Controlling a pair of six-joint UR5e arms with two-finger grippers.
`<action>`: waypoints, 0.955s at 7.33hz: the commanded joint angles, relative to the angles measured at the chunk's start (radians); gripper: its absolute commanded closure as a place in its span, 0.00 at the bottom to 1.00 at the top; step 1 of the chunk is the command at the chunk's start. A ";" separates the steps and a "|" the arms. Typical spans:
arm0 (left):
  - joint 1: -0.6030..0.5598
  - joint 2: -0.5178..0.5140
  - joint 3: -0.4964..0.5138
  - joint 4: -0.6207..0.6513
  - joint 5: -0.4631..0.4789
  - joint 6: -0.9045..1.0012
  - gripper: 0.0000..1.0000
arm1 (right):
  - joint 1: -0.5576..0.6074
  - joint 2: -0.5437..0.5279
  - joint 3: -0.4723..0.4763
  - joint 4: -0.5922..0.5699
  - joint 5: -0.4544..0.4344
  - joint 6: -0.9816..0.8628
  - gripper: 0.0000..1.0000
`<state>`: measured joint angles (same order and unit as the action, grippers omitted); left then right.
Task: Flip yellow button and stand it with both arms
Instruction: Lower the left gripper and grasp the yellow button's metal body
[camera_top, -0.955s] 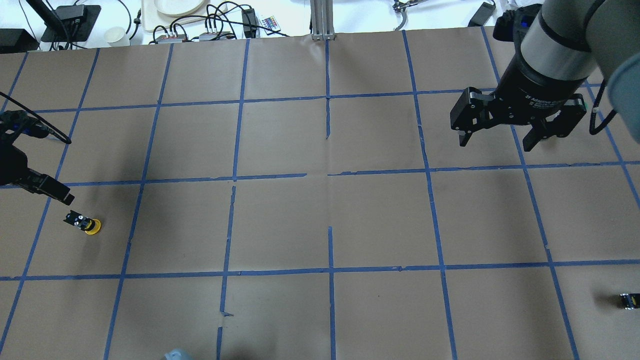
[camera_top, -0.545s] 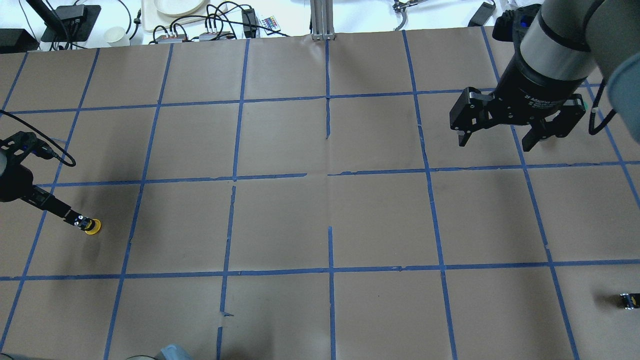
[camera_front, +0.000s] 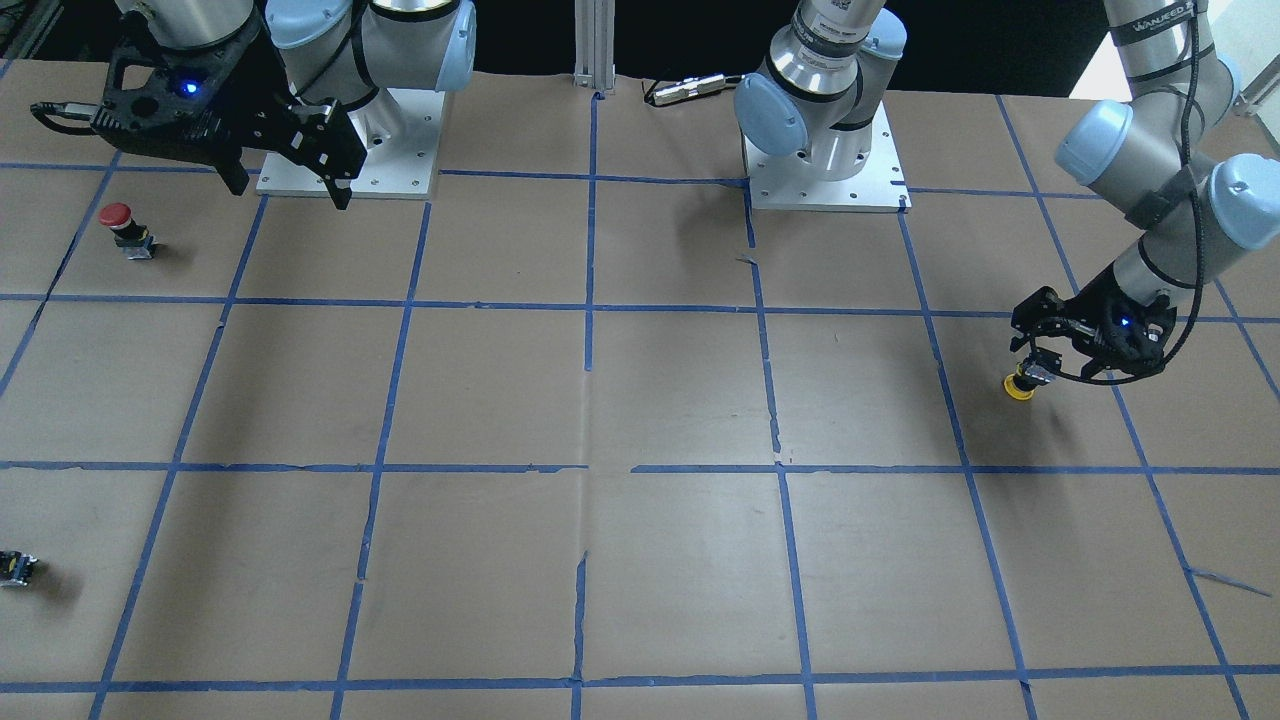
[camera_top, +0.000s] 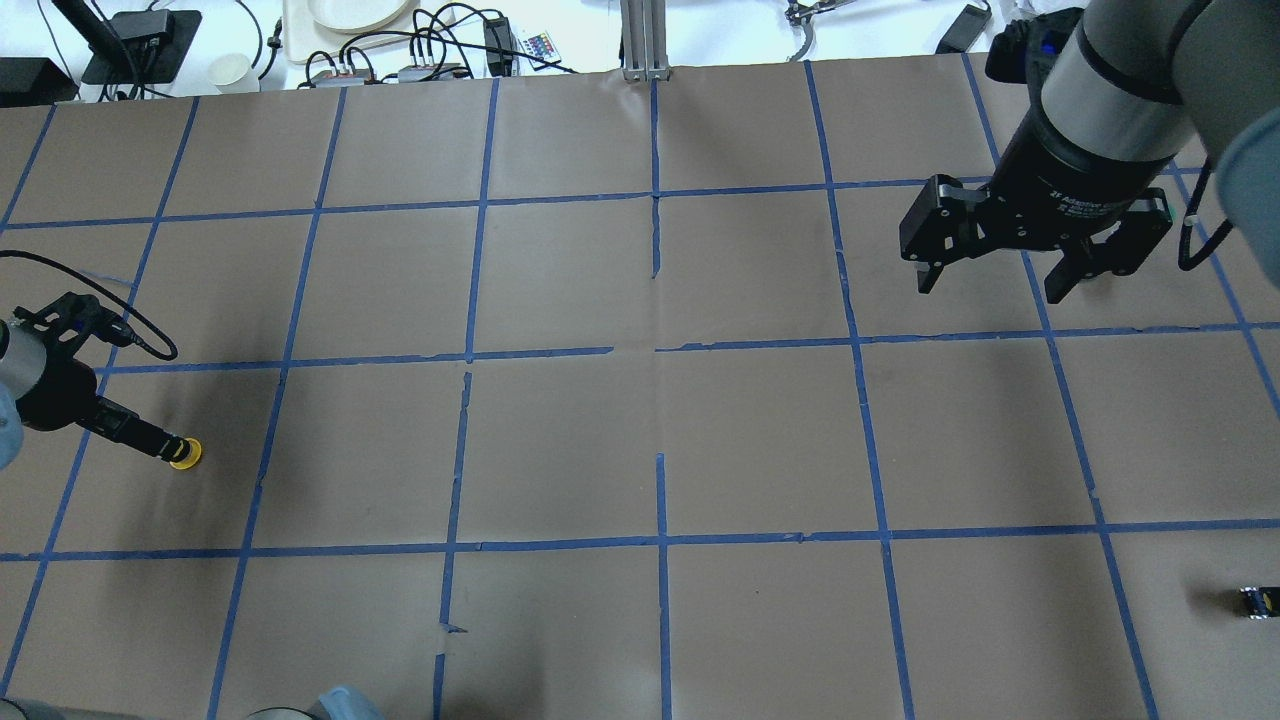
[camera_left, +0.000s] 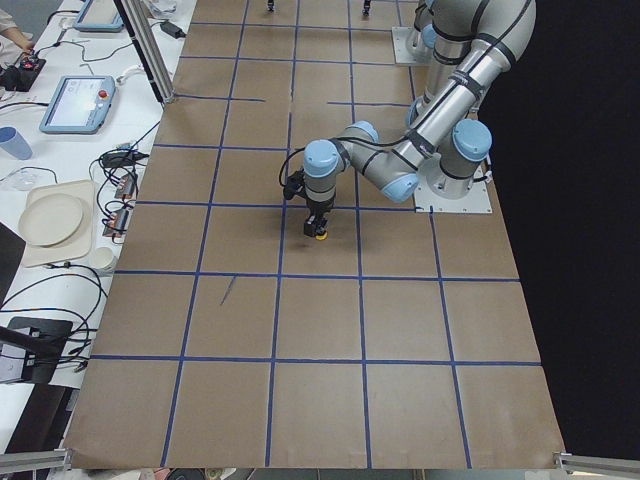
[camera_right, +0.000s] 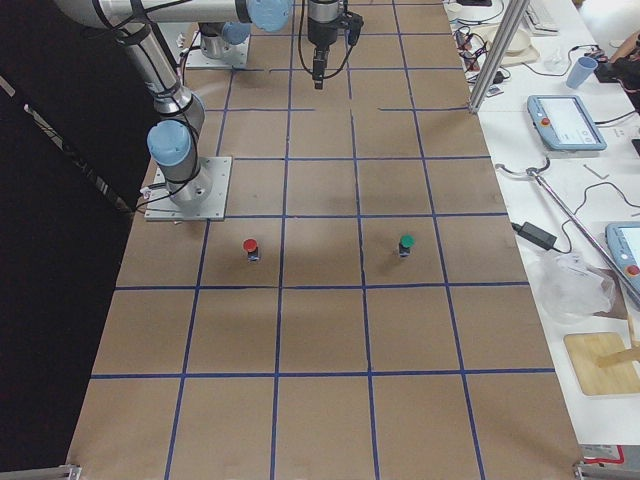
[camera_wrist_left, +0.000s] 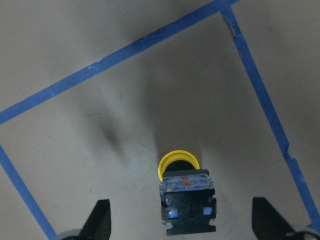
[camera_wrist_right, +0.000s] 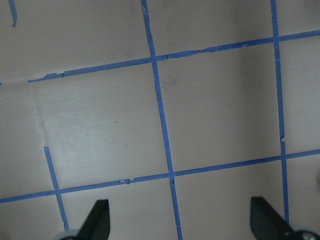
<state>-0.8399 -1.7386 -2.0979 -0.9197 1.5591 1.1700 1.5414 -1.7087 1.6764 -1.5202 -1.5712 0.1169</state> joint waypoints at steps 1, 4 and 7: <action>0.001 -0.002 -0.010 -0.001 -0.001 -0.006 0.07 | 0.000 0.001 0.000 0.000 -0.001 0.001 0.00; 0.001 0.004 -0.022 0.008 0.007 -0.006 0.36 | 0.002 0.001 0.000 0.000 0.000 -0.002 0.00; 0.001 0.007 -0.025 0.027 0.007 -0.004 0.76 | 0.002 0.001 0.000 0.000 0.002 0.006 0.00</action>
<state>-0.8391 -1.7329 -2.1191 -0.9064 1.5661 1.1646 1.5431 -1.7074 1.6767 -1.5202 -1.5699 0.1196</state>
